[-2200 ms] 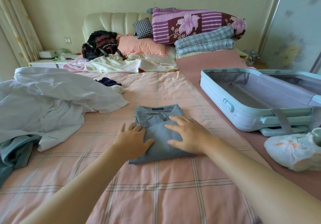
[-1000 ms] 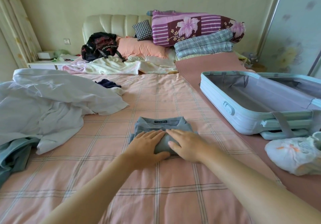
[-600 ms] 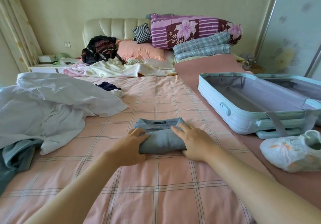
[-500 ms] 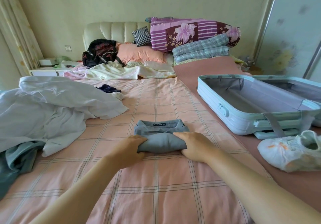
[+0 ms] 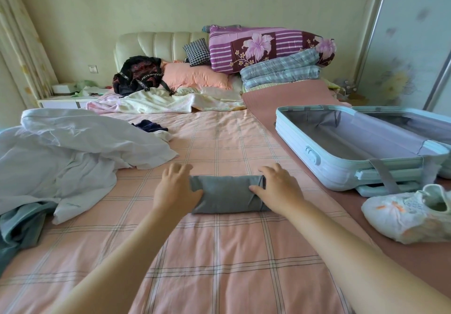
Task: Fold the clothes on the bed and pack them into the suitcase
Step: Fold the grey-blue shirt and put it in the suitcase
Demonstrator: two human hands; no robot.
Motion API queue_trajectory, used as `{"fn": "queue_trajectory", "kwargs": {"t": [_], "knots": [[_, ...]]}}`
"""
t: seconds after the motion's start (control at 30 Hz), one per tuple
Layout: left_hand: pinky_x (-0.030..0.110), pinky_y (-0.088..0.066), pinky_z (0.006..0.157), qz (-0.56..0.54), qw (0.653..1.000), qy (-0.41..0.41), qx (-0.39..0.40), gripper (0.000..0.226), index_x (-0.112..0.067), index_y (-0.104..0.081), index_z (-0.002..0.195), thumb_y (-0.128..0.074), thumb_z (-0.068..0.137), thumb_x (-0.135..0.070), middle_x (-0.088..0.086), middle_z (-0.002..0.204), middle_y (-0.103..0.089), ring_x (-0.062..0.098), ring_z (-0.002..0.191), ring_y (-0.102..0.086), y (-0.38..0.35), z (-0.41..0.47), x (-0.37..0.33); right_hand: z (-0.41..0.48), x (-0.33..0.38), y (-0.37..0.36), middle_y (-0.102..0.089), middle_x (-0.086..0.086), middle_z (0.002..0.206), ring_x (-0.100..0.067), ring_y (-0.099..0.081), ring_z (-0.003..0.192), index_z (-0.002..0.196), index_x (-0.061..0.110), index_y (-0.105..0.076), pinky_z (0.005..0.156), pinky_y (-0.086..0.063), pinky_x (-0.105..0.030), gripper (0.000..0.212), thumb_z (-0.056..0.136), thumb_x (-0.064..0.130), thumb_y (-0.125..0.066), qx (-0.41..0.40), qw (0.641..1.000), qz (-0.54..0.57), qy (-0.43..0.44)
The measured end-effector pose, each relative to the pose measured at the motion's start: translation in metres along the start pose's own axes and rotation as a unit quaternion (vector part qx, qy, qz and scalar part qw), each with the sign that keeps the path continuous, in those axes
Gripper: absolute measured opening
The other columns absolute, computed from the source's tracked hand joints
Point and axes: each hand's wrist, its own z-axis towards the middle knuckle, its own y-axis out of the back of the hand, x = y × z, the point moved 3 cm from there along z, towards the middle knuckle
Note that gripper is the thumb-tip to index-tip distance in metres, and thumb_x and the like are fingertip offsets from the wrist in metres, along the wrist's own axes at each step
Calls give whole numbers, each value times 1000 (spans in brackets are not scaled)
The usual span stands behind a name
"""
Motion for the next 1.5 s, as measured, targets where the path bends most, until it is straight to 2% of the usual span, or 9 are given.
{"fn": "queue_trajectory", "kwargs": {"t": [0.1, 0.2, 0.47, 0.6, 0.73, 0.83, 1.0, 1.23, 1.5], "knots": [[40, -20, 118, 73, 989, -125, 20, 73, -27, -35, 150, -59, 83, -13, -1, 161, -22, 22, 149, -15, -12, 10, -31, 8, 21, -2, -42, -2, 149, -26, -43, 132, 146, 21, -45, 108, -32, -42, 52, 99, 38, -55, -41, 989, -82, 113], [33, -3, 121, 49, 971, -223, 76, 60, -29, -35, 152, -47, 94, -20, -8, 163, -21, 13, 151, -10, -29, 15, -55, 14, 33, -12, -47, -1, 148, -26, -46, 133, 144, 19, -49, 109, -34, -39, 45, 99, 20, -47, 2, 987, -22, 158], [43, -25, 116, 68, 965, -202, 155, 108, -43, -11, 153, -48, 64, -91, -16, 154, -34, 17, 140, -37, -59, 13, -14, 8, -27, -5, -51, -2, 146, -26, -48, 132, 146, 20, -44, 109, -37, -39, 50, 100, 36, -55, 52, 997, 48, -15], [46, -8, 122, 93, 962, -199, 161, 111, -29, -11, 158, -37, 70, -92, -12, 162, -20, 15, 148, -18, -57, 14, -24, 6, -34, 8, -55, -3, 108, -27, -56, 99, 96, 18, -60, 84, -46, -37, 13, 93, 30, -58, -106, 993, 37, -19], [36, -6, 123, 25, 967, -230, 104, 86, -25, -17, 158, -11, 88, -75, -8, 162, -24, 11, 148, -18, -53, 16, -51, 5, -14, 11, -59, 3, 77, -22, -57, 72, 64, 12, -57, 64, -43, -31, 45, 91, 48, -55, -55, 996, 49, -41], [33, -21, 116, -11, 967, -234, 104, 68, -28, -22, 156, -21, 98, -63, -8, 155, -37, 14, 141, -32, -59, 12, -63, 3, -8, -6, -56, 1, 58, -22, -57, 63, 59, 11, -54, 58, -40, -31, 51, 85, 53, -67, 1, 991, 117, -66], [38, -36, 109, 49, 960, -252, 109, 96, -37, -22, 152, -46, 73, -86, -15, 150, -36, 14, 132, -44, -70, 9, -49, 11, -27, -3, -39, 8, 45, -15, -43, 50, 49, 16, -39, 56, -35, -32, 59, 85, 48, -73, -11, 972, 213, -102], [37, -37, 110, 31, 967, -225, 117, 95, -32, -34, 149, -50, 71, -83, -13, 150, -41, 16, 129, -49, -71, 13, -46, 4, -30, -7, -52, -4, 58, -20, -50, 60, 58, 14, -47, 62, -42, -36, 52, 92, 51, -61, 12, 965, 245, -92], [37, -41, 103, 41, 965, -244, 85, 89, -26, -37, 145, -63, 74, -71, -8, 145, -46, 19, 128, -47, -70, 8, -74, -3, -37, 1, -66, 17, 64, -8, -64, 71, 60, 23, -73, 72, -55, -36, 21, 68, 33, -89, 29, 976, 210, -42]]}}
